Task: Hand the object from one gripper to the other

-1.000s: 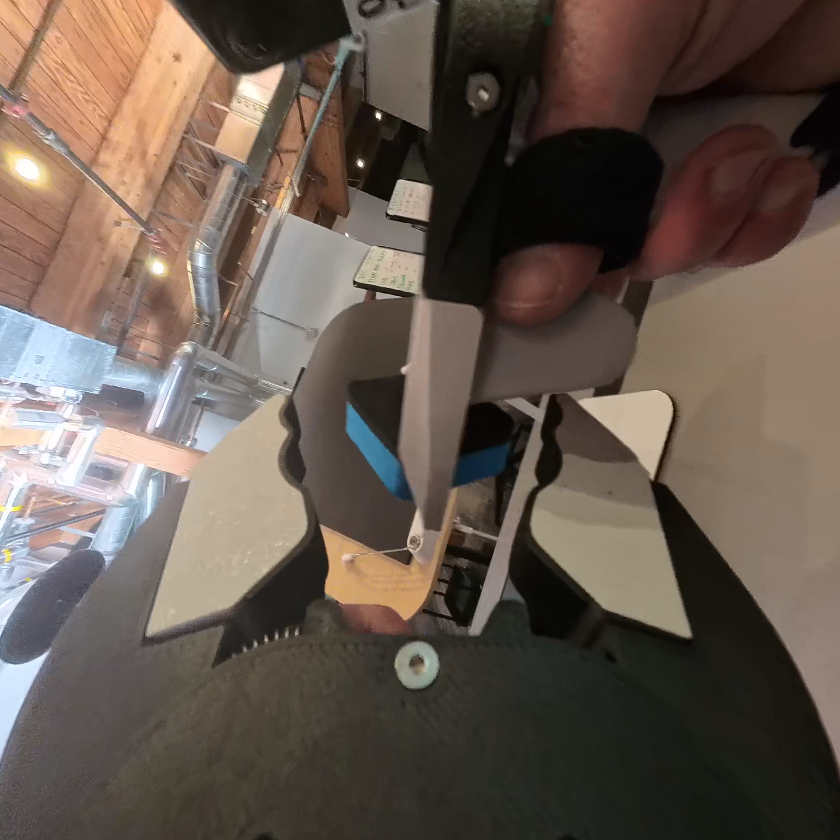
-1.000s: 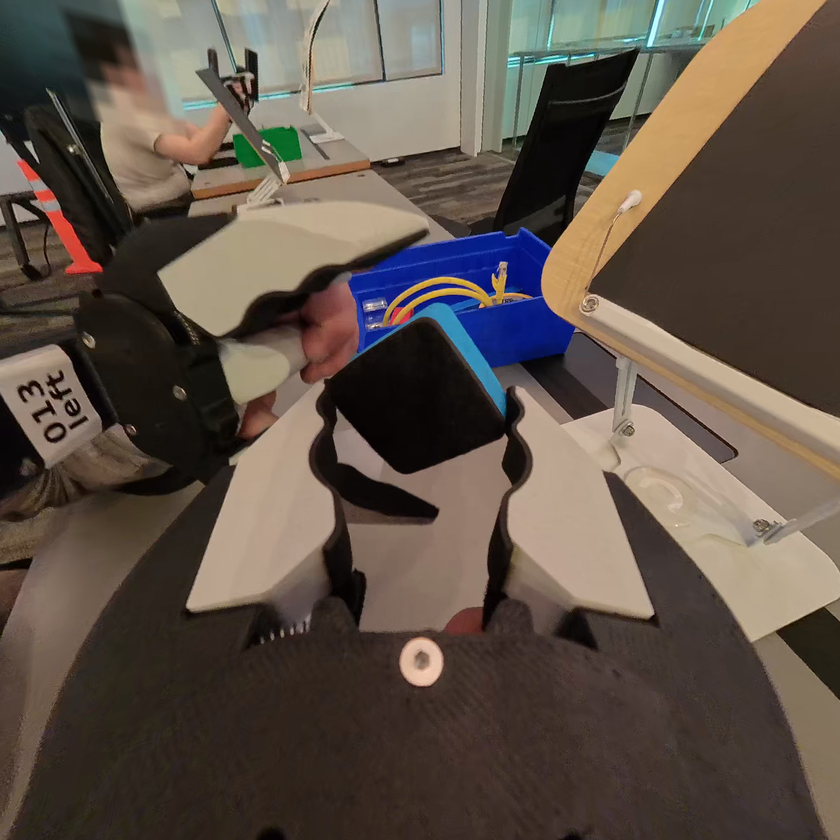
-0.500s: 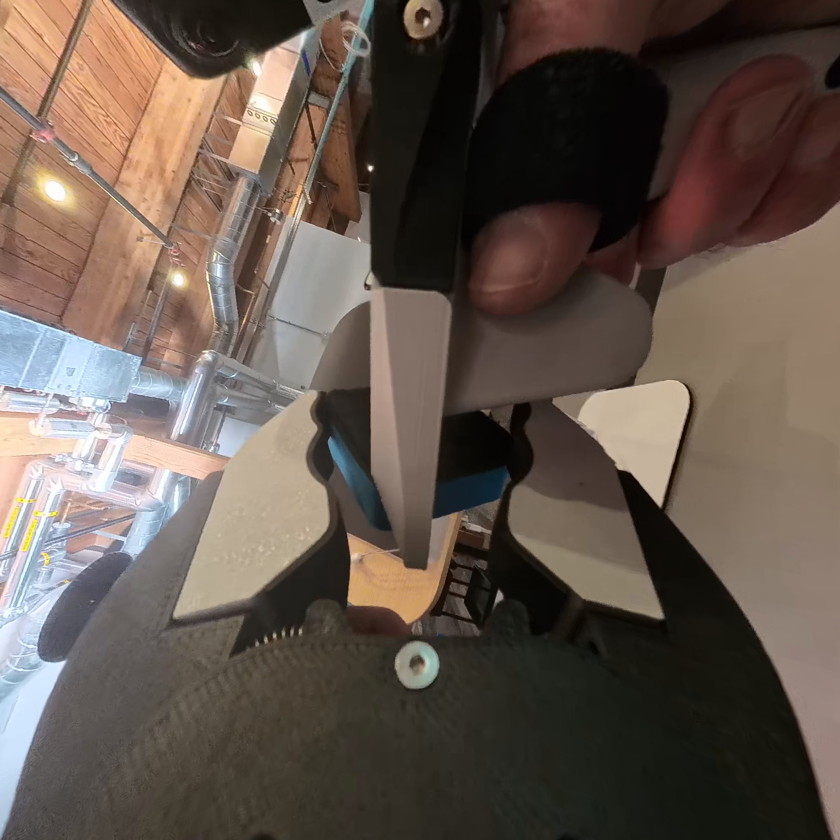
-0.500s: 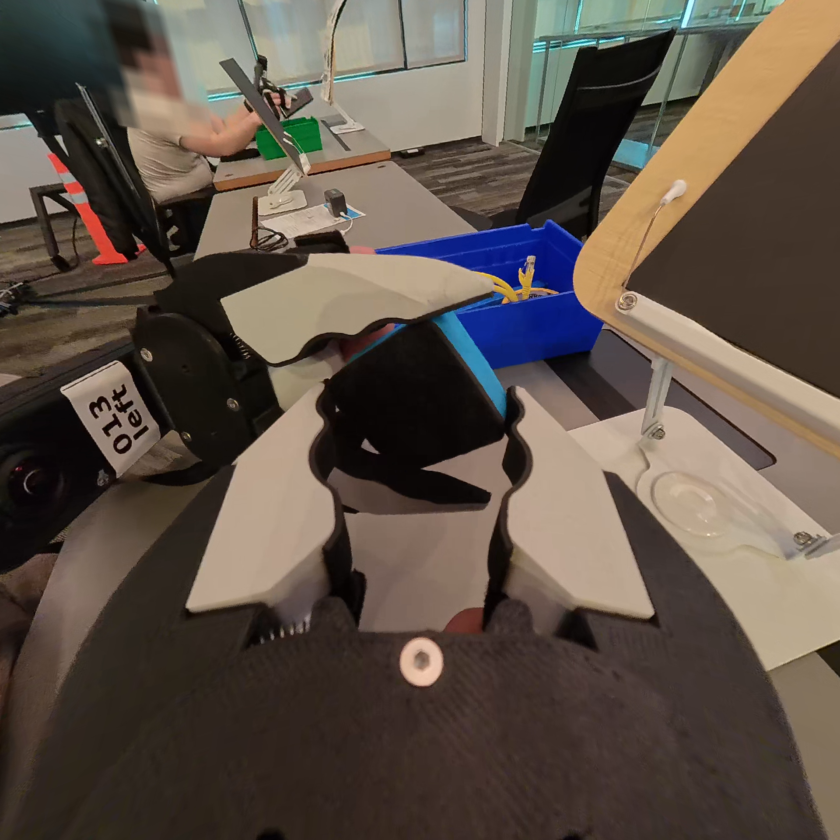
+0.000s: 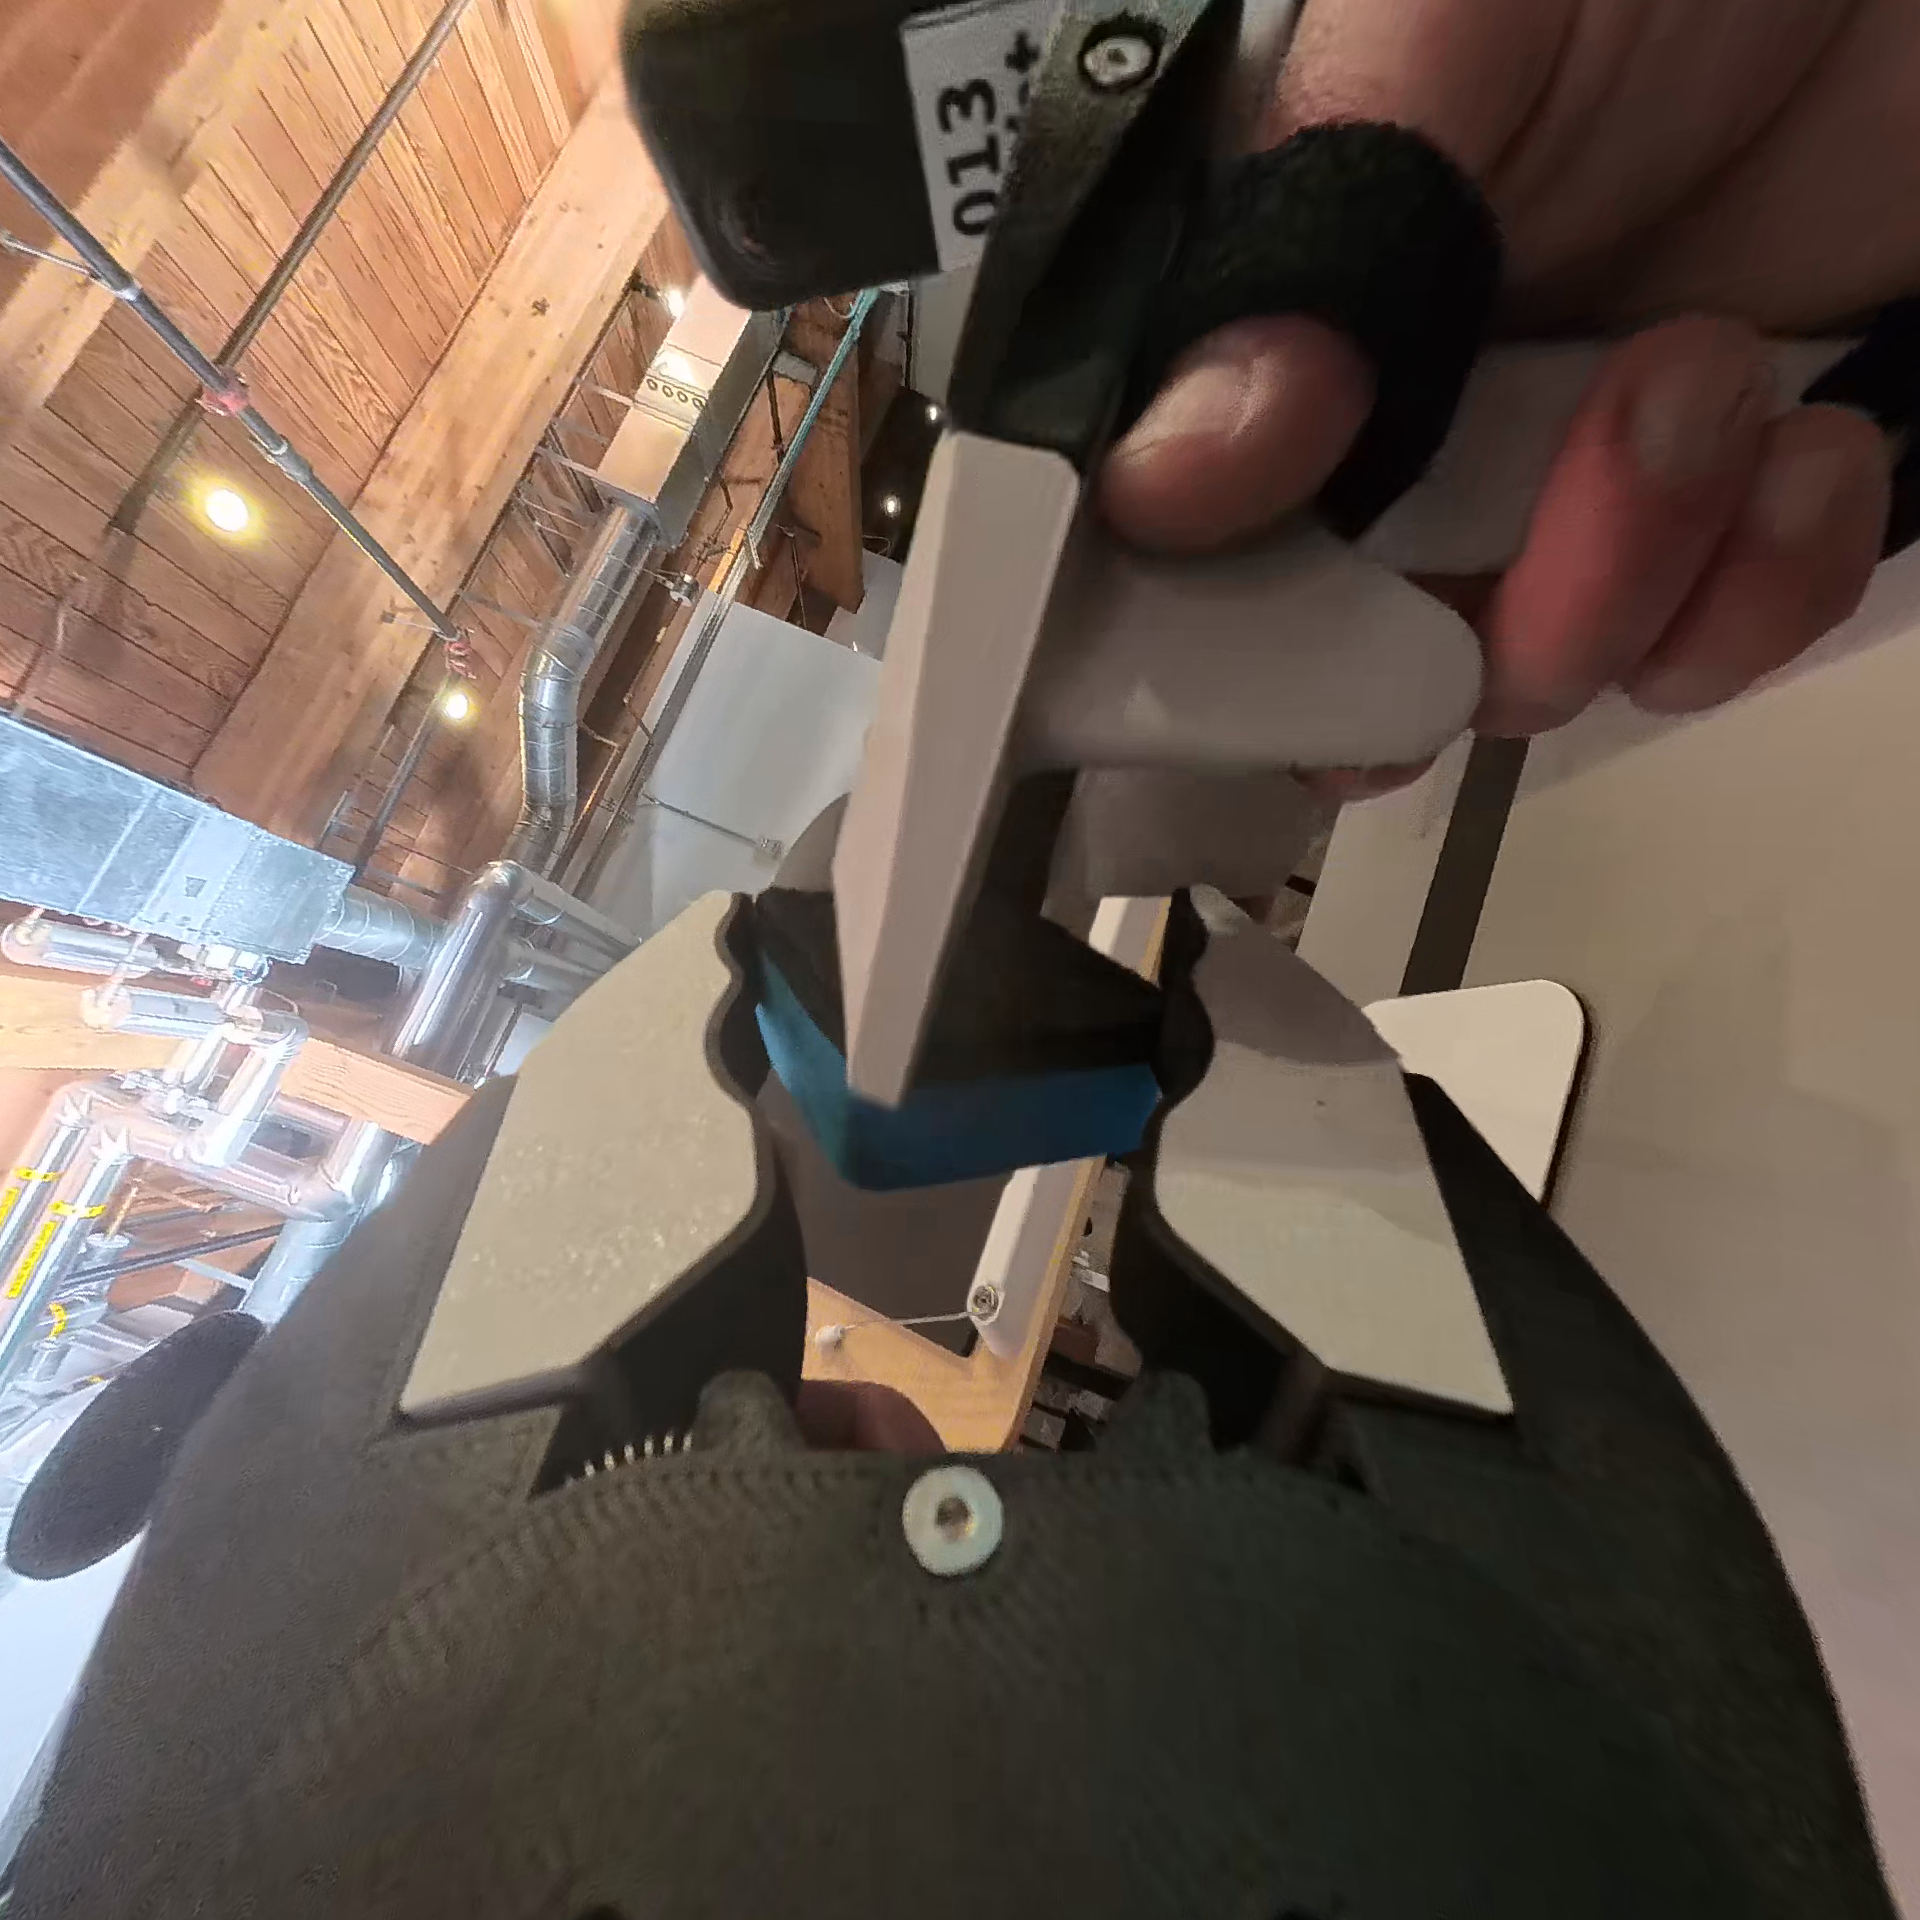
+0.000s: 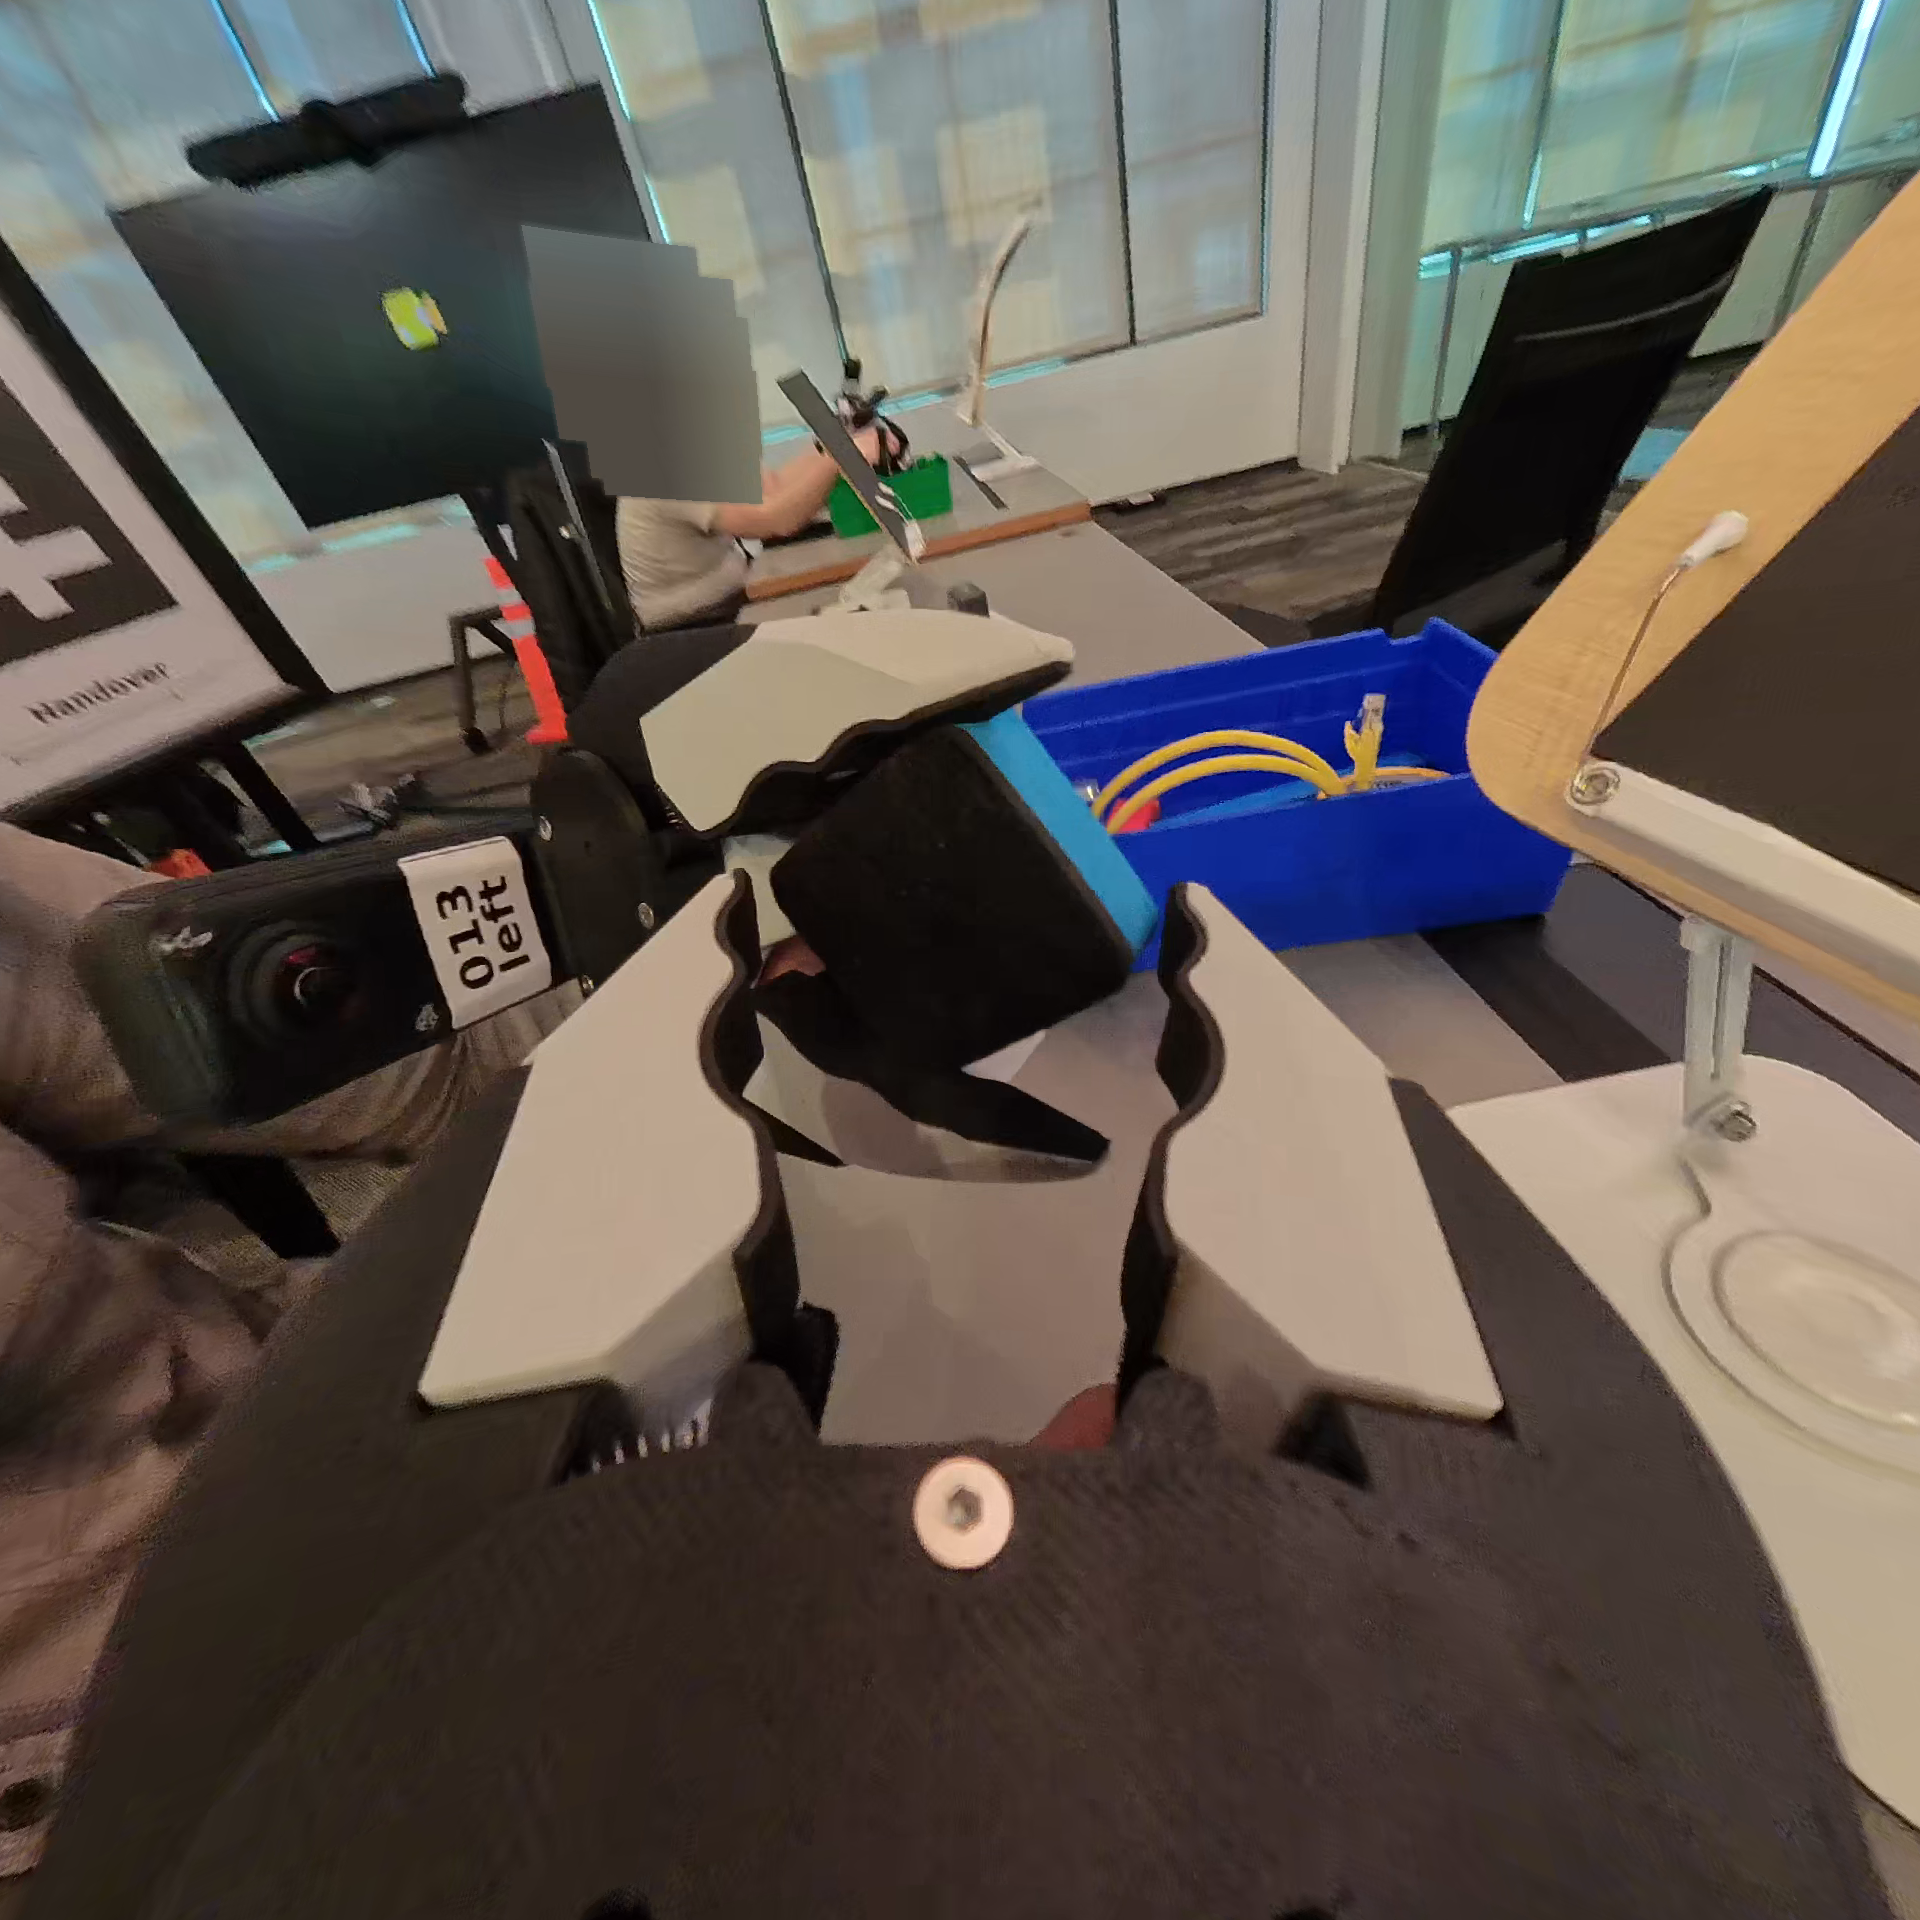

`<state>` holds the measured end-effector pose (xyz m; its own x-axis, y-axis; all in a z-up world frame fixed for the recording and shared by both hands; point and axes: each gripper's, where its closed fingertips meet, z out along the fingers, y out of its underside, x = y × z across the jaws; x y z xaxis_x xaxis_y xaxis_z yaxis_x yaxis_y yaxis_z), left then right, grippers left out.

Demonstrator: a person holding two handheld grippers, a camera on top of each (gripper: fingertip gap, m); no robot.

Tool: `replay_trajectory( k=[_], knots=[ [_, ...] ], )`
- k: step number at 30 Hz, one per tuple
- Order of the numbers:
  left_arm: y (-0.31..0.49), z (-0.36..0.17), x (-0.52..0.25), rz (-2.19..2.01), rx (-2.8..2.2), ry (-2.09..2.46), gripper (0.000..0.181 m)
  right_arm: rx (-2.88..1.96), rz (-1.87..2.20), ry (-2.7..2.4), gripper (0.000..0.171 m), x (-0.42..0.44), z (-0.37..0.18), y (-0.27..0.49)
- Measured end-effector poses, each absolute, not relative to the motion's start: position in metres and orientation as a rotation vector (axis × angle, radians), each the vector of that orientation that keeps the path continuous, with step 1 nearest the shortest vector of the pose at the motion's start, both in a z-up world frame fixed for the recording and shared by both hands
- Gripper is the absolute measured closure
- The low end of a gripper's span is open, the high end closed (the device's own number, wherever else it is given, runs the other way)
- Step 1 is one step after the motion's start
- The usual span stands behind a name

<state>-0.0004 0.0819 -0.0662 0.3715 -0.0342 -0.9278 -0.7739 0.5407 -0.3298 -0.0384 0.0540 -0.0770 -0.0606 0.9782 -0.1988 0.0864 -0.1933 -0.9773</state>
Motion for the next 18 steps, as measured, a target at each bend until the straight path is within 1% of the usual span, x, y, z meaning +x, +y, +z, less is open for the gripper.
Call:
replay_trajectory(
  k=[3, 5, 8, 10, 14, 18],
  knots=[
    [0.072, -0.06, 0.004, 0.503, -0.864, 1.101, 0.108, -1.342, 1.458, -1.202, 0.094, -0.031, -0.071, 0.054],
    [0.063, -0.057, 0.01, 0.418, -0.835, 1.109, 0.108, -1.306, 1.559, -1.19, 0.099, -0.027, -0.066, 0.051],
    [0.048, -0.057, 0.019, 0.293, -0.796, 1.144, 0.108, -1.24, 1.693, -1.241, 0.114, -0.021, -0.064, 0.038],
    [0.045, -0.057, 0.021, 0.241, -0.797, 1.144, 0.108, -1.185, 1.739, -1.272, 0.134, -0.019, -0.061, 0.029],
    [0.055, -0.056, 0.013, 0.227, -0.849, 1.104, 0.107, -1.2, 1.625, -1.231, 0.147, -0.02, -0.059, 0.041],
    [0.07, -0.052, -0.001, 0.366, -0.87, 1.05, 0.103, -1.286, 1.44, -1.116, 0.149, -0.017, -0.058, 0.071]
  ],
)
